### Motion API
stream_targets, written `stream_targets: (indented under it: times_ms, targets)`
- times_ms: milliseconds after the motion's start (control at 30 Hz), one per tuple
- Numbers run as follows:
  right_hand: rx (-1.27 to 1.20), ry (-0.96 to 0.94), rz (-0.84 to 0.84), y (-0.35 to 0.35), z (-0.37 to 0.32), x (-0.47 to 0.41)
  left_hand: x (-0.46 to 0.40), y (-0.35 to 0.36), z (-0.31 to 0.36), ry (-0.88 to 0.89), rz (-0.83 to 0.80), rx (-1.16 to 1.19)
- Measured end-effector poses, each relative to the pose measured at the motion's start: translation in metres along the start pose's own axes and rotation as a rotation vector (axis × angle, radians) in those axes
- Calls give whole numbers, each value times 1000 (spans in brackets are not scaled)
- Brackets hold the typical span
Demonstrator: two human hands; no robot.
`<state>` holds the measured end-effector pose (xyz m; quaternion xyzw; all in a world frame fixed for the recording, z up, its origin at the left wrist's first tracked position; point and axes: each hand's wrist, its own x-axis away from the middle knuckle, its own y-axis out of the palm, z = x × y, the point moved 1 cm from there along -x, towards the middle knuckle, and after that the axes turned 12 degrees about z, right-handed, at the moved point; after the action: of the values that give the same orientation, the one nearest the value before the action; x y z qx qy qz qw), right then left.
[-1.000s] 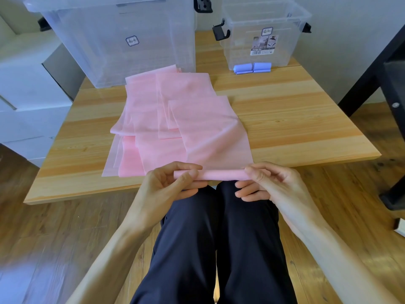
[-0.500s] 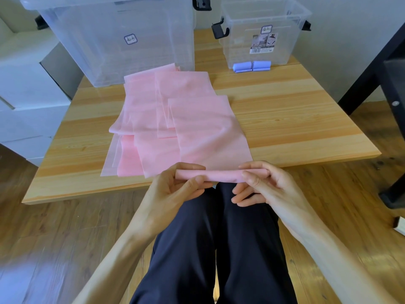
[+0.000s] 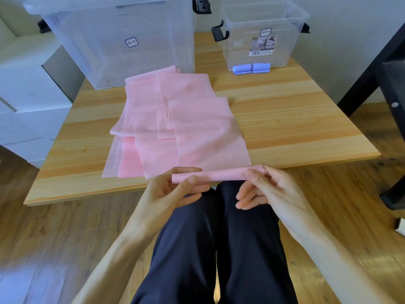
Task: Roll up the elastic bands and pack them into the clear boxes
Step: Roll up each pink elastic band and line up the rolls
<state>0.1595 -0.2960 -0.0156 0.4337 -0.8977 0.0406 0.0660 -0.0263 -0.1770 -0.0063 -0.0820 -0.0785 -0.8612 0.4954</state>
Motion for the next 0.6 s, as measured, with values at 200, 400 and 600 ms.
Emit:
stream_targets:
  times_ms: [200,400,600]
  targets:
    - [-14,-12,-20,2,-6,1,-1,-6,6,41,37,-89]
    - [-2,-30,-30,2,-9,2,2,-6,6,49,58,-95]
    - [-6,-22,-37,5,-8,2,3,-8,8,71,68,-113]
